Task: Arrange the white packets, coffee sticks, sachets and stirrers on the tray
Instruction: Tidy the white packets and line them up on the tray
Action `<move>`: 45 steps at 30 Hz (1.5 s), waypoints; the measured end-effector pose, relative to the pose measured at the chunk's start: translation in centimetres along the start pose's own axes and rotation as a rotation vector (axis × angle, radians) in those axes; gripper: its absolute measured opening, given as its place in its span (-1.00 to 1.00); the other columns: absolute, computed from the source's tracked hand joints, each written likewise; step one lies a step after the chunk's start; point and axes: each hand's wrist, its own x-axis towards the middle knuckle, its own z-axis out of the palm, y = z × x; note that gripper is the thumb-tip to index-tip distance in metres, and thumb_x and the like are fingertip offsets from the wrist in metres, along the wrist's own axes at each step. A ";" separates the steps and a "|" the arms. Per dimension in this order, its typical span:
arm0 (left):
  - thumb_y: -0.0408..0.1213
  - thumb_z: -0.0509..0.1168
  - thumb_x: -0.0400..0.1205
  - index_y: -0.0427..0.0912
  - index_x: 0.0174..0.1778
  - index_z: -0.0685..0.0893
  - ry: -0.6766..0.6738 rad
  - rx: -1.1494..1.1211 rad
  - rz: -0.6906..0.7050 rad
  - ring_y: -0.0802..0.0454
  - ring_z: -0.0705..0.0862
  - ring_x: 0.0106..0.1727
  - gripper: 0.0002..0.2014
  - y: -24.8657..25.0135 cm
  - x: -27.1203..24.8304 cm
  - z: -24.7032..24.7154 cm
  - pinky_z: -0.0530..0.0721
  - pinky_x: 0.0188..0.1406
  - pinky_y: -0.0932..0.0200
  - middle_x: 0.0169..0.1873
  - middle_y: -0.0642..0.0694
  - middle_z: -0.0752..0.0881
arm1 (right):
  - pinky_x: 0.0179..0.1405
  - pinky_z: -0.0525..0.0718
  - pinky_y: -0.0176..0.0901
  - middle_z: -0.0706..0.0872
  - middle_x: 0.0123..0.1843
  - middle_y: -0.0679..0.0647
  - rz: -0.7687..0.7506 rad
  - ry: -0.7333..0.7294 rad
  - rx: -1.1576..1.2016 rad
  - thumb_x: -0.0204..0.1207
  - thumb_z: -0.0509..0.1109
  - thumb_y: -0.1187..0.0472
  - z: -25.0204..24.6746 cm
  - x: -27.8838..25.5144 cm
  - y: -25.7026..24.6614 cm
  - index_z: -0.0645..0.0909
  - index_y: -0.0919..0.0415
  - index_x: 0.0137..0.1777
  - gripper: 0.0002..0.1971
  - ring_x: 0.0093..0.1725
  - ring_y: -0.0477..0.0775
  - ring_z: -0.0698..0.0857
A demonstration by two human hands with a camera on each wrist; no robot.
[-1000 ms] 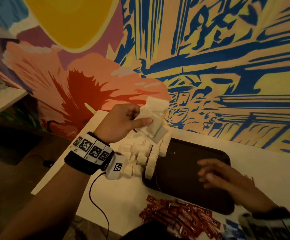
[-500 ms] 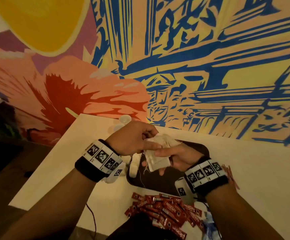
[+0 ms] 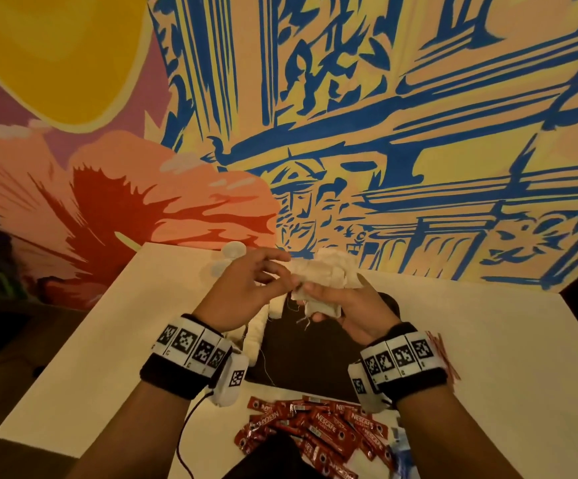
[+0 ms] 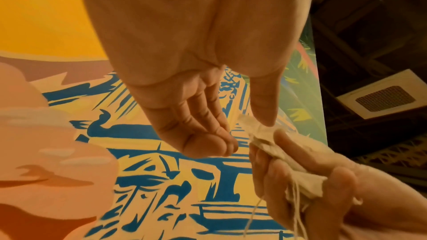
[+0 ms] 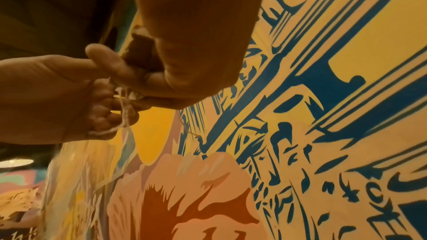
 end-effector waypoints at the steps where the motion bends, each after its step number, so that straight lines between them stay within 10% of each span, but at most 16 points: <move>1: -0.12 0.50 0.58 -0.05 0.25 0.68 -0.010 -0.016 -0.015 0.11 0.78 -0.11 -0.67 0.0 -0.1 0.4 0.68 -0.26 0.22 -0.14 0.06 0.81 | -0.38 0.75 -0.18 0.83 0.21 0.26 -0.012 0.004 -0.020 0.47 0.56 0.28 -0.1 -0.1 0.0 0.71 0.27 0.31 -0.60 0.08 0.17 0.82; 8: -0.31 0.47 0.62 -0.21 -0.23 0.70 0.147 -0.120 0.010 0.16 0.67 -0.36 -0.87 -0.2 -0.9 2.9 0.65 -0.34 0.15 -0.42 0.07 0.72 | -0.47 0.74 -0.19 0.81 0.12 0.31 0.014 0.034 0.072 0.48 0.52 0.07 -0.6 -1.1 -0.1 0.68 0.32 0.28 -0.56 -0.07 0.17 0.80; 14: -0.32 0.35 0.71 -0.41 -0.06 0.65 0.329 -0.367 -0.087 0.00 0.72 -0.26 -0.83 0.2 -1.1 3.9 0.69 -0.35 0.15 -0.28 -0.13 0.78 | -0.26 0.82 -0.11 0.80 0.11 0.33 0.031 0.080 0.189 0.57 0.48 0.22 -2.8 -2.0 -0.7 0.62 0.38 0.36 -0.60 0.07 0.26 0.81; 20: -0.31 0.32 0.74 -0.19 -0.08 0.74 0.346 -0.409 -0.078 0.00 0.76 -0.32 -0.87 1.3 -1.6 6.0 0.69 -0.41 0.22 -0.32 -0.07 0.80 | -0.08 0.87 0.11 0.89 0.02 0.13 0.048 0.221 0.144 0.70 0.41 0.24 -4.1 -2.0 -1.0 0.63 0.26 0.33 -0.75 0.02 0.17 0.81; 29: -0.20 0.38 0.70 -0.22 -0.13 0.78 0.266 -0.270 -0.128 -0.19 0.70 -0.26 -0.82 0.5 -2.5 8.3 0.70 -0.17 -0.10 -0.22 -0.31 0.78 | -0.34 0.76 -0.12 0.85 0.13 0.25 0.039 0.212 -0.077 0.64 0.50 0.15 -4.0 -3.4 0.3 0.70 0.20 0.32 -0.71 -0.08 0.11 0.85; 38: -0.32 0.44 0.66 -0.39 -0.07 0.78 0.343 -0.107 -0.062 0.34 0.68 -0.35 -0.84 0.2 -2.9 11.3 0.62 -0.36 0.51 -0.25 -0.14 0.70 | -0.34 0.80 -0.10 0.86 0.09 0.25 0.107 0.140 0.073 0.68 0.30 -0.24 -3.9 -5.3 0.2 0.73 0.15 0.27 -0.52 -0.07 0.16 0.86; 45: -0.25 0.36 0.71 -0.11 -0.08 0.80 0.247 -0.019 -0.075 -0.12 0.80 -0.26 -0.88 -0.7 -3.0 11.2 0.84 -0.24 -0.10 -0.21 -0.05 0.80 | -0.27 0.80 -0.10 0.87 0.13 0.16 0.045 0.132 -0.067 0.52 0.58 0.34 -4.9 -5.8 0.4 0.71 0.19 0.30 -0.65 0.03 0.17 0.88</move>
